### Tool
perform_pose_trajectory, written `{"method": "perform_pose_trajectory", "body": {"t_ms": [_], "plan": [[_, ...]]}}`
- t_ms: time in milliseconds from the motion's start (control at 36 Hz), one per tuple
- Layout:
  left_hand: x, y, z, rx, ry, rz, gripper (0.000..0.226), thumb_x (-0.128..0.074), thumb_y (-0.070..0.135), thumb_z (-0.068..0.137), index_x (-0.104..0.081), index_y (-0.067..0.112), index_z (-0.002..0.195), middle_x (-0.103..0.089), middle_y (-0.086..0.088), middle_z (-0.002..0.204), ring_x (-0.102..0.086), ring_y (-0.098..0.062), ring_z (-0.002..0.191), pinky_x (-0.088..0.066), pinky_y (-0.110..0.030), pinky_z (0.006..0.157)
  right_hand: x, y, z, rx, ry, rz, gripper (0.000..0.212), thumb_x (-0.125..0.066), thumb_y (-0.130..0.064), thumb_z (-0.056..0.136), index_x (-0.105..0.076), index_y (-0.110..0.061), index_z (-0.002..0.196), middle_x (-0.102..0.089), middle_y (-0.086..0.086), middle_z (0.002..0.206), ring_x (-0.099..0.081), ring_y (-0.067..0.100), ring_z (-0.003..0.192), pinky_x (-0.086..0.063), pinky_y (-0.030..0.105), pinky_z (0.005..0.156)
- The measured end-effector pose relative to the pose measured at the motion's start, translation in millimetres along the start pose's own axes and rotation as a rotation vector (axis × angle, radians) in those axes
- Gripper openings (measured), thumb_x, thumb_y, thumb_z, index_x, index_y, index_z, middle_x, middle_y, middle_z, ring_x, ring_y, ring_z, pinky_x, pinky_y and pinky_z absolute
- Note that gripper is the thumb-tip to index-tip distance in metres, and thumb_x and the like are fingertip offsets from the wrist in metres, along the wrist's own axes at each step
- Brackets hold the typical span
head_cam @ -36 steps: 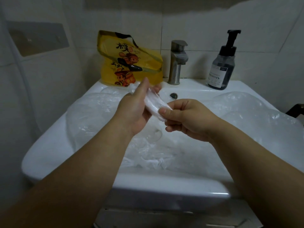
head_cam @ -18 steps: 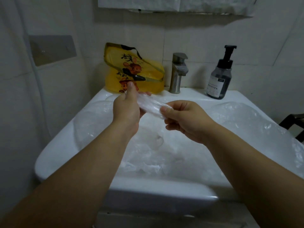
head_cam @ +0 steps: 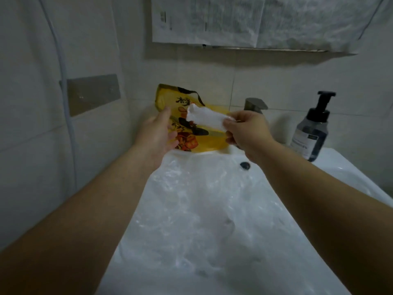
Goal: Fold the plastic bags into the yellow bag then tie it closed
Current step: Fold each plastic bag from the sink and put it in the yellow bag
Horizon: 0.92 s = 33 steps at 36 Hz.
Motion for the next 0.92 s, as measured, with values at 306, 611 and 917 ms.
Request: {"method": "perform_pose_trajectory", "body": {"t_ms": [306,611,917], "plan": [[16,-9,58,0.029,0.02,0.168,0.012,-0.054,0.017,0.096,-0.056,0.017,0.085,-0.055,0.001,0.085,-0.056,-0.011,0.078,-0.048,-0.022,0.064,-54,-14,71,0.377,0.143,-0.483,0.025,-0.045,-0.013,0.097,-0.063,-0.014,0.115,-0.059,0.002,0.099,-0.053,0.017,0.086,-0.036,0.025,0.066],[23,-13,86,0.012,-0.002,0.286,0.009,-0.055,0.019,0.095,-0.058,0.019,0.087,-0.056,0.003,0.084,-0.057,-0.008,0.076,-0.047,-0.024,0.069,-101,1,117,0.277,-0.093,-0.984,0.035,-0.044,0.002,0.091,-0.061,-0.013,0.117,-0.063,0.012,0.11,-0.059,0.031,0.098,-0.048,0.032,0.07],[0,-12,82,-0.006,-0.111,0.356,0.014,-0.052,0.02,0.099,-0.055,0.022,0.113,-0.056,0.005,0.101,-0.056,-0.016,0.108,-0.047,-0.035,0.094,-104,-9,98,0.233,-0.373,-0.845,0.031,-0.035,-0.003,0.101,-0.053,0.008,0.124,-0.045,0.005,0.082,-0.055,0.0,0.063,-0.034,0.011,0.05]]}}
Point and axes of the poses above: each hand's wrist, its own z-axis towards the middle knuckle, its own x-axis out of the back of the hand, y = z × x, the point moved 7 cm from there along z, towards the middle knuckle
